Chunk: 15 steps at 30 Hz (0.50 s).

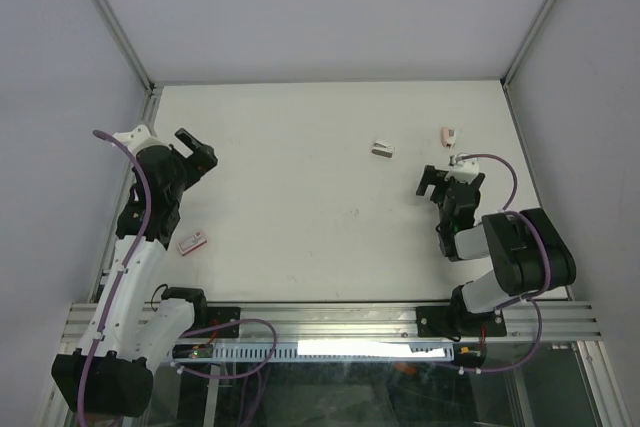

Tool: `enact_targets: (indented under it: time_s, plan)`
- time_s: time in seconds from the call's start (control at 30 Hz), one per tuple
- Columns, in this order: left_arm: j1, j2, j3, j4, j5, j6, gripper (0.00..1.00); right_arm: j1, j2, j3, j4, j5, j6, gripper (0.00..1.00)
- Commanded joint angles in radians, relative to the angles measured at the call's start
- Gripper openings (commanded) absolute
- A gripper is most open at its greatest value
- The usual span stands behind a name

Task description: Load the staples into the stapler

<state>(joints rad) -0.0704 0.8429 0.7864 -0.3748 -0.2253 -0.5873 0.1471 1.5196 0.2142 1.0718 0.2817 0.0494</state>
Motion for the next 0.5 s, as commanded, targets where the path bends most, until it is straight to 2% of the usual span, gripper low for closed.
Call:
enact_targets:
  time_s: [0.0, 0.3, 0.4, 0.43, 0.47]
  plan:
    - [0.005, -0.013, 0.038, -0.124, 0.008, 0.013, 0.99, 0.009, -0.094, 0.026, 0.006, 0.032, -0.029, 1.0]
    - [0.013, 0.06, -0.09, -0.226, -0.01, -0.021, 0.99, 0.011, -0.381, 0.073, -0.373, 0.103, 0.063, 1.0]
    - [0.068, 0.126, -0.064, -0.234, 0.07, -0.014, 0.99, 0.009, -0.5, 0.108, -0.553, 0.103, 0.063, 1.0]
    - [0.105, 0.14, -0.068, -0.238, 0.095, -0.009, 0.99, 0.009, -0.528, 0.123, -0.631, 0.213, 0.267, 1.0]
    - [0.129, 0.148, -0.08, -0.238, 0.092, -0.014, 0.99, 0.006, -0.557, 0.136, -0.698, 0.266, 0.367, 1.0]
